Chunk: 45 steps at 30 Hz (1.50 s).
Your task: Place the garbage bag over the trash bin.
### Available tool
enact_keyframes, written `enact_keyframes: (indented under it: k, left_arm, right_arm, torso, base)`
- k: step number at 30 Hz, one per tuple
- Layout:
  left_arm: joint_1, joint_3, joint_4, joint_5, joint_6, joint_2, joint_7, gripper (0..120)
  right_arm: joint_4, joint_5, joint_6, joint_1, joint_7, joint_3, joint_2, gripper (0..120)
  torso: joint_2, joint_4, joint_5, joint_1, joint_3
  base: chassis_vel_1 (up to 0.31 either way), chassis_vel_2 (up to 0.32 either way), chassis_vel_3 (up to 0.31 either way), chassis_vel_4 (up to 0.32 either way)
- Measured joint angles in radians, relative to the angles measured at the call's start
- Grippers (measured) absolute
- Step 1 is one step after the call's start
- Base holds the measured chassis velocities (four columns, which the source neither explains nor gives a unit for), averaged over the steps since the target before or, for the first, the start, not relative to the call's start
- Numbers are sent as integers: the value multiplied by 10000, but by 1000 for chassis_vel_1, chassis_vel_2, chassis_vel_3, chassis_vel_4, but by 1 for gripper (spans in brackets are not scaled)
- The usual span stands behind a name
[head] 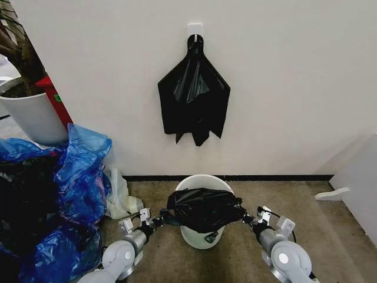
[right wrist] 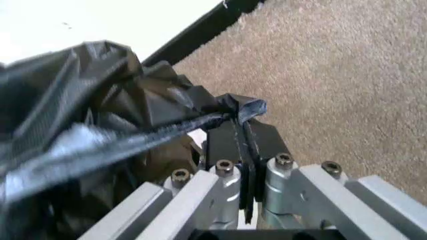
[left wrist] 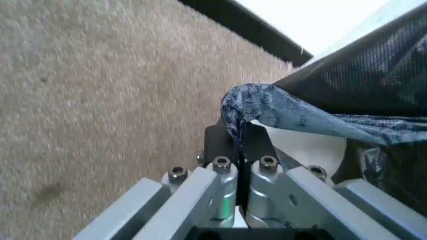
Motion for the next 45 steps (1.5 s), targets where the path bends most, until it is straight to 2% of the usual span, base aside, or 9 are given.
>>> enact_keyframes:
  k: [7,9,18,20,24,26,31,36,45]
  left_arm:
    - [382,-89,-64,323,13,-41,152,0]
    - [547,-309,-322,378,194,2,132,0]
    - [1065,-1048,-1031,784,192,287,185,34]
    - [1166,-1142,-1124,864,164,359,277,38]
    - [1803,-1609,-1546,1505,155,842,1546,56]
    - [1895,-1641,-1568,1642,142,885,1772,59]
    - [2146,-1702,-1332,2604,-320,932,2693,81]
    - [2315,-1768,-1225,3127,-576,1044,3164,98]
    - [2981,-1958,-2157,3270,-869,1253,3478,100]
  right_arm:
    - [-92,-192,-53,-209,-49,-2,17,0]
    - [134,-119,-193,-336,-60,119,-18,10]
    - [994,-216,-306,-825,86,260,-227,47]
    - [1075,-235,-319,-879,111,264,-262,48]
    - [1506,-335,-449,-1121,218,245,-386,67]
    - [1555,-393,-456,-1163,222,227,-399,70]
    - [1839,-722,-467,-1445,231,206,-457,93]
    - [2062,-1042,-395,-1793,200,285,-473,100]
    - [2421,-2047,182,-2447,-364,309,-498,100]
  torso:
    - [0,1,0,0,0]
    - [0,0,0,0,0]
    - [0,0,-2,0,0]
    - [0,0,-2,0,0]
    - [0,2,1,0,-1]
    - [0,2,0,0,-1]
    - [0,1,-2,0,0]
    - [0,-1,-2,0,-1]
    - [0,3,1,0,-1]
  base:
    - [0,0,0,0]
    - [0,0,0,0]
    - [0,0,0,0]
    - [0,0,0,0]
    - [0,0,0,0]
    - [0,0,0,0]
    - [0,0,0,0]
    - [0,0,0,0]
    - [0,0,0,0]
